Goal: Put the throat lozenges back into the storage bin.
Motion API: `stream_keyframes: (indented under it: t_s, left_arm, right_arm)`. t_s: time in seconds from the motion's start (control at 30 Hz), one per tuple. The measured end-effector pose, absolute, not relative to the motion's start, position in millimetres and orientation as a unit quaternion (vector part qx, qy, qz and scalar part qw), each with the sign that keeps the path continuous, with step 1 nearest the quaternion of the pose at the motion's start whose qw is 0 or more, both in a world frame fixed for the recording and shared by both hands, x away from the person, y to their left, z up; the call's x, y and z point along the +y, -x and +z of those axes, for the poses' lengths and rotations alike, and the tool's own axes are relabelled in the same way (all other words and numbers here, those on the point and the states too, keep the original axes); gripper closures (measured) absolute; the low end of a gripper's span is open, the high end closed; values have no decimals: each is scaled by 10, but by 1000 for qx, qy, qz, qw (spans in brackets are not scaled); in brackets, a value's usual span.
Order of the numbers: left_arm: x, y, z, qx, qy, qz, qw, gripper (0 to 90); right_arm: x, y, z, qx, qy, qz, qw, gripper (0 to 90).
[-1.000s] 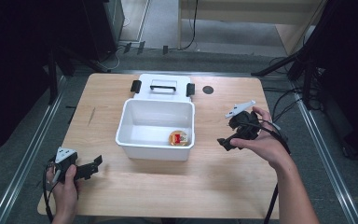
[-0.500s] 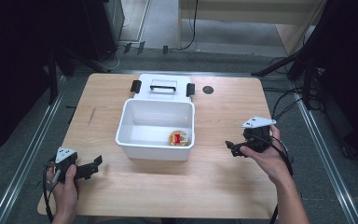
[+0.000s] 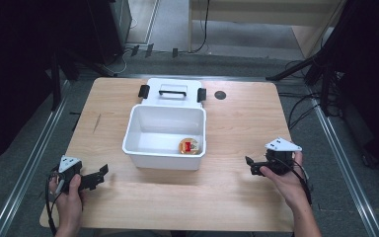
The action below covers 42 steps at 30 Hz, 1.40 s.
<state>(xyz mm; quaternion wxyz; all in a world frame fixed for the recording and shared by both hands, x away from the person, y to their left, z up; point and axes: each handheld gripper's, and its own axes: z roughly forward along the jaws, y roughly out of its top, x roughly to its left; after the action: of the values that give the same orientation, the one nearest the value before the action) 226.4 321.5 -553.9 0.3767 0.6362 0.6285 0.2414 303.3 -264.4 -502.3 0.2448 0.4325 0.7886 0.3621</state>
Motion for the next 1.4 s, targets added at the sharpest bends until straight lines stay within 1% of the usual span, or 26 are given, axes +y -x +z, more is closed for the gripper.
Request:
stream_keyframes:
  t_s: [0.3,0.57,0.77,1.17,1.4]
  left_arm:
    - [3213,-2264,-5540,629,-635,243,377,0]
    - [3212,-2262,-5539,628,-636,244,376,0]
    - [3213,-2260,-5538,629,-635,243,377,0]
    - [3214,-2259,-5538,628,-636,244,377,0]
    - [3218,-2256,-5539,628,-635,243,379,0]
  right_arm:
    - [-2868,-2857,-5188,769,-454,376,249,0]
    - [-3106,-2667,-5333,757,-475,378,243,0]
    - [-3263,-2535,-5378,744,-488,381,252,0]
    - [-3454,-2337,-5431,718,-512,391,263,1]
    - [-3471,-2260,-5466,708,-510,399,281,0]
